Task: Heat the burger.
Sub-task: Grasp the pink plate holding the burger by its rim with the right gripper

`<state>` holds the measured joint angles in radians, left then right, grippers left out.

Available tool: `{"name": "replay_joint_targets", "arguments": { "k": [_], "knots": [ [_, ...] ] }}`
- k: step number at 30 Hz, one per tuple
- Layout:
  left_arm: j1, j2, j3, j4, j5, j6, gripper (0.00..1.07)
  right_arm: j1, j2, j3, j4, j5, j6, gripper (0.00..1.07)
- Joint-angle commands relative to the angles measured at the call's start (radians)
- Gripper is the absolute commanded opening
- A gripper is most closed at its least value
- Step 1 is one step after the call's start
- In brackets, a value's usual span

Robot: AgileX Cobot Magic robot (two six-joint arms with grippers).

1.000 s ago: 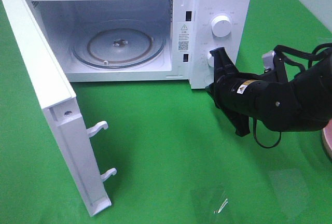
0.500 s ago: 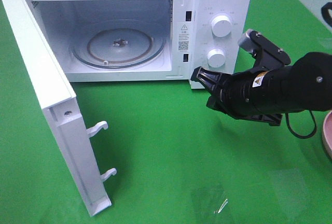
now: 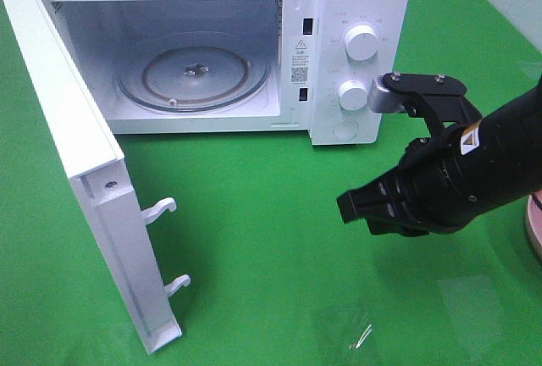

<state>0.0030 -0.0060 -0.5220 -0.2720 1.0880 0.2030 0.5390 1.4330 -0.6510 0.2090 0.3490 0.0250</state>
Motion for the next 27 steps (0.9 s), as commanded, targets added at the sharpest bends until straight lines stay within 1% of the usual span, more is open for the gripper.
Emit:
{"name": "replay_joint_targets", "arguments": {
  "k": [1, 4, 6, 8, 10, 13, 14, 15, 16, 17, 18, 19, 20, 21, 22, 23, 24, 25, 26, 27],
  "knots": [
    [-0.004, -0.016, 0.004, -0.001, -0.013, 0.002, 0.98, -0.019, -0.044, -0.002, -0.068, 0.134, -0.094, 0.08],
    [-0.004, -0.016, 0.004, -0.001, -0.013, 0.002, 0.98, -0.031, -0.055, -0.002, -0.076, 0.155, -0.099, 0.08],
    [-0.004, -0.016, 0.004, -0.001, -0.013, 0.002, 0.98, -0.092, -0.093, -0.002, -0.128, 0.244, -0.107, 0.10],
    [-0.004, -0.016, 0.004, -0.001, -0.013, 0.002, 0.98, -0.092, -0.093, -0.002, -0.128, 0.244, -0.107, 0.10],
    [-0.004, -0.016, 0.004, -0.001, -0.013, 0.002, 0.98, -0.147, -0.130, -0.007, -0.201, 0.318, -0.107, 0.12],
    [-0.004, -0.016, 0.004, -0.001, -0.013, 0.002, 0.98, -0.159, -0.137, -0.011, -0.219, 0.335, -0.107, 0.12],
    [-0.004, -0.016, 0.004, -0.001, -0.013, 0.002, 0.98, -0.180, -0.150, -0.022, -0.251, 0.373, -0.104, 0.14],
    [-0.004, -0.016, 0.004, -0.001, -0.013, 0.002, 0.98, -0.180, -0.150, -0.022, -0.251, 0.373, -0.104, 0.14],
    [-0.004, -0.016, 0.004, -0.001, -0.013, 0.002, 0.98, -0.195, -0.159, -0.035, -0.278, 0.416, -0.104, 0.17],
    [-0.004, -0.016, 0.004, -0.001, -0.013, 0.002, 0.98, -0.195, -0.159, -0.035, -0.278, 0.416, -0.104, 0.17],
    [-0.004, -0.016, 0.004, -0.001, -0.013, 0.002, 0.98, -0.208, -0.165, -0.049, -0.307, 0.449, -0.106, 0.22],
    [-0.004, -0.016, 0.004, -0.001, -0.013, 0.002, 0.98, -0.214, -0.165, -0.066, -0.325, 0.485, -0.118, 0.31],
    [-0.004, -0.016, 0.004, -0.001, -0.013, 0.002, 0.98, -0.214, -0.165, -0.066, -0.325, 0.485, -0.118, 0.31],
    [-0.004, -0.016, 0.004, -0.001, -0.013, 0.002, 0.98, -0.214, -0.165, -0.080, -0.334, 0.517, -0.127, 0.42],
    [-0.004, -0.016, 0.004, -0.001, -0.013, 0.002, 0.98, -0.214, -0.165, -0.080, -0.334, 0.517, -0.127, 0.42],
    [-0.004, -0.016, 0.004, -0.001, -0.013, 0.002, 0.98, -0.214, -0.165, -0.093, -0.342, 0.535, -0.132, 0.54],
    [-0.004, -0.016, 0.004, -0.001, -0.013, 0.002, 0.98, -0.214, -0.165, -0.093, -0.342, 0.535, -0.132, 0.54],
    [-0.004, -0.016, 0.004, -0.001, -0.013, 0.002, 0.98, -0.214, -0.165, -0.103, -0.360, 0.537, -0.131, 0.68],
    [-0.004, -0.016, 0.004, -0.001, -0.013, 0.002, 0.98, -0.214, -0.165, -0.103, -0.360, 0.537, -0.131, 0.68],
    [-0.004, -0.016, 0.004, -0.001, -0.013, 0.002, 0.98, -0.214, -0.165, -0.104, -0.364, 0.538, -0.130, 0.74]
  ]
}}
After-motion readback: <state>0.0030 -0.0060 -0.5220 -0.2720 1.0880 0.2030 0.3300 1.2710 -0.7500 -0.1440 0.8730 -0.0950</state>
